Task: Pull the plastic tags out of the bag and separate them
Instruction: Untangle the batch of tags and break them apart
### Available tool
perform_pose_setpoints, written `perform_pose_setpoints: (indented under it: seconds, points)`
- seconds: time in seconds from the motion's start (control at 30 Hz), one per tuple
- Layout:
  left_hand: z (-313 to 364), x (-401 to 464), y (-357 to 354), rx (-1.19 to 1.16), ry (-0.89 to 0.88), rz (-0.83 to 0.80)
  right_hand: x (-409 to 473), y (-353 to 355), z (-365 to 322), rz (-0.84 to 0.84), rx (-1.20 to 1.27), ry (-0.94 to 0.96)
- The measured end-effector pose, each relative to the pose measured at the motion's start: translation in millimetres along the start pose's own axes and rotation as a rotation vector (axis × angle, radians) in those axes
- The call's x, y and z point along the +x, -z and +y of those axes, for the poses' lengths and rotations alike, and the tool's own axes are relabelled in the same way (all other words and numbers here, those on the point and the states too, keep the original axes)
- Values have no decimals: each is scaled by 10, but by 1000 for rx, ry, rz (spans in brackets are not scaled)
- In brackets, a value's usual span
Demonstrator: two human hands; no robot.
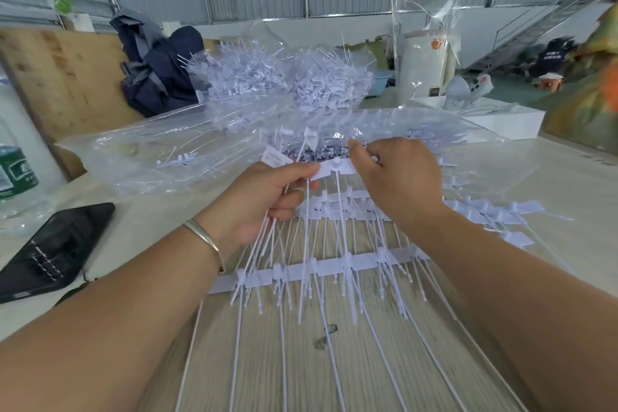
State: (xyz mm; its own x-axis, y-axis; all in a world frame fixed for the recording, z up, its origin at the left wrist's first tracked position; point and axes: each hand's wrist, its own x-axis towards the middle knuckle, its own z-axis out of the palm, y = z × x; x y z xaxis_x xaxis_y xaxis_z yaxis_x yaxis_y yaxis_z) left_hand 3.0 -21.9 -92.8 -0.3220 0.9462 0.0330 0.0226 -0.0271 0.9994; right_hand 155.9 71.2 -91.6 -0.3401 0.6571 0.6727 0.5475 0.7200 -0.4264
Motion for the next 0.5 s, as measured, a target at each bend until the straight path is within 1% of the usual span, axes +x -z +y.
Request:
perform_pose_setpoints:
  seconds: [0.13, 0.3, 0.37, 0.5]
  points:
    - [-8, -17, -11, -87, -7, -154, -20, -48, 6, -50, 125, -9]
    - [-27, -63, -94, -46, -26, -359, -129, -102, -62, -120, 331, 31]
    - [-19, -82, -84, -28, -44, -390, -171, -109, -108, -130, 384, 38]
    - [13, -94, -86, 51, -93, -390, -164, -73, -137, -153, 307, 75]
